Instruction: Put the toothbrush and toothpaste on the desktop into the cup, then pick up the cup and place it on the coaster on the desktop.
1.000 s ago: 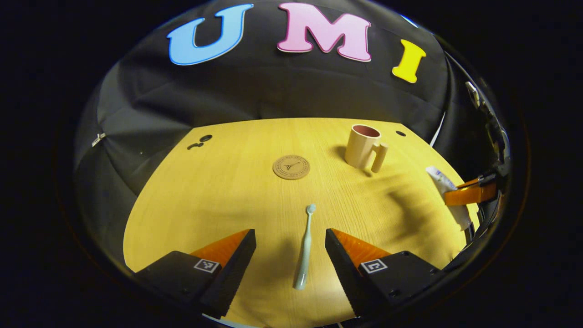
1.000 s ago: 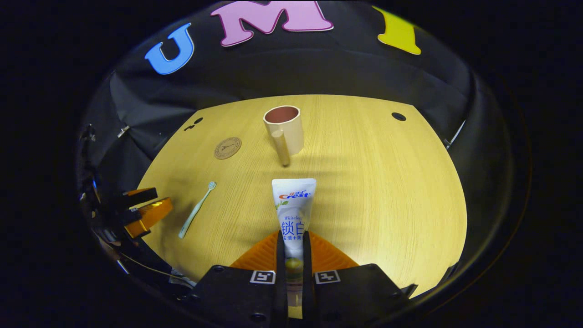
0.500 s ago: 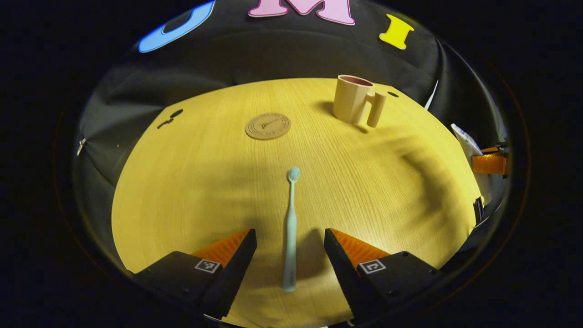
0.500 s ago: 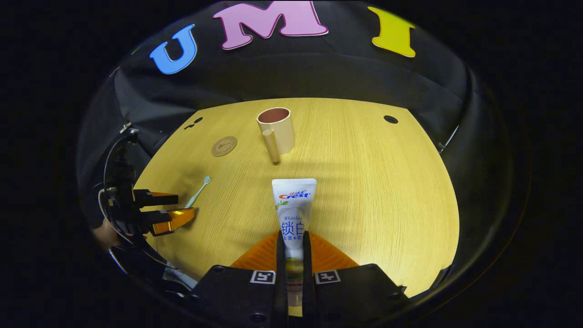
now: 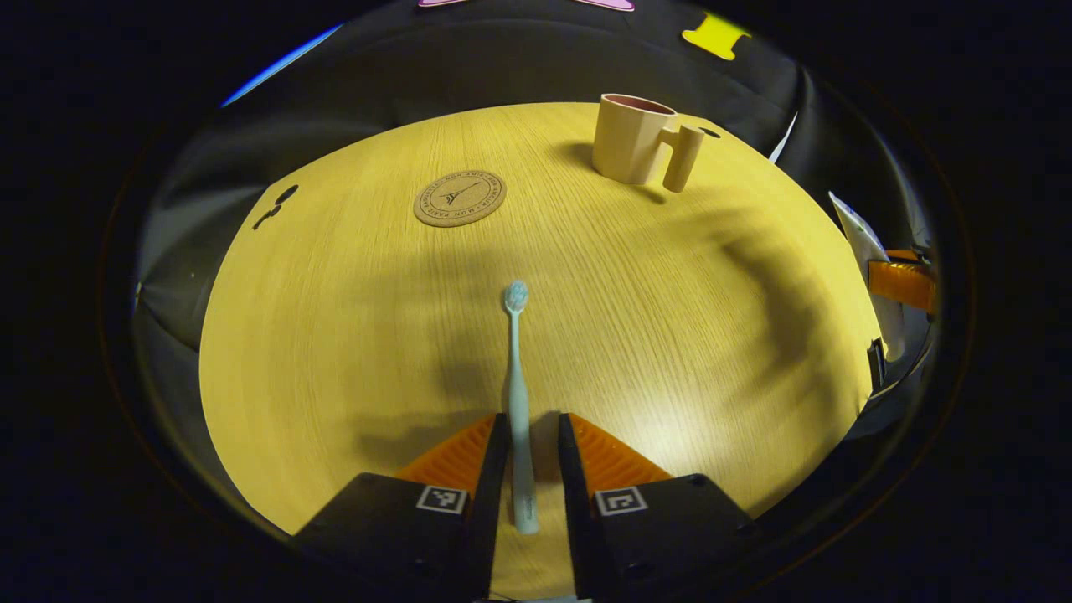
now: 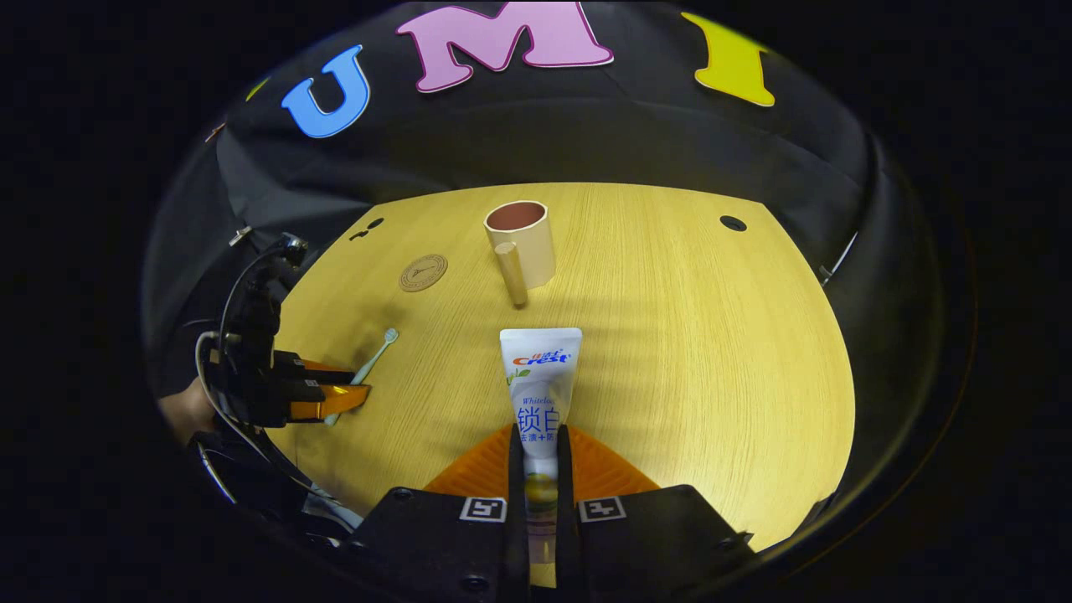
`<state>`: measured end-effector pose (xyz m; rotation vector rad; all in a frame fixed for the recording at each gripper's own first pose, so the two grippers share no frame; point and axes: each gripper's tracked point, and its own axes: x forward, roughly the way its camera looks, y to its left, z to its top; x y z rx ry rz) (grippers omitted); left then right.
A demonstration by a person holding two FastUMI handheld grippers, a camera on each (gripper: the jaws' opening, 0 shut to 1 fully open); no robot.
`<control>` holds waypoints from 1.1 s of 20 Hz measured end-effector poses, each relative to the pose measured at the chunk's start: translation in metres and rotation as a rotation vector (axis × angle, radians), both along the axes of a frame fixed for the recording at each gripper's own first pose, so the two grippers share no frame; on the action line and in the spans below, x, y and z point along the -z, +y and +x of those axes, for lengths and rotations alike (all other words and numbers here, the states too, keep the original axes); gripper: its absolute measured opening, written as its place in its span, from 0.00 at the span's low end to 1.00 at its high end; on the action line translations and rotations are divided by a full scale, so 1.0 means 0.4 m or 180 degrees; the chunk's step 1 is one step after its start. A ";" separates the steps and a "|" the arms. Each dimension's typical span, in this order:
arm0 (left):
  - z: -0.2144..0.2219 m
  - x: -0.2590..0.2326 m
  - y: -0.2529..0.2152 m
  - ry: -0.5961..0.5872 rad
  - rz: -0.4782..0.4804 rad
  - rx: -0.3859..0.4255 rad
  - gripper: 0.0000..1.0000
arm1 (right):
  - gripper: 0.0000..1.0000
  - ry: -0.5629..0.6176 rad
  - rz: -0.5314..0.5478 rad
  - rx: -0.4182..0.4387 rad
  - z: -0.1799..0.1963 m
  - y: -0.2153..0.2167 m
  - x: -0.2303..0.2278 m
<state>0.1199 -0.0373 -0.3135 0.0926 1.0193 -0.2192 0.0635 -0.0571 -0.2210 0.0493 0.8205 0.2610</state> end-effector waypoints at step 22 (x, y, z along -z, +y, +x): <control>0.003 -0.111 0.000 -0.0591 -0.0523 -0.0510 0.06 | 0.16 -0.0843 0.0146 -0.0094 0.231 0.058 -0.248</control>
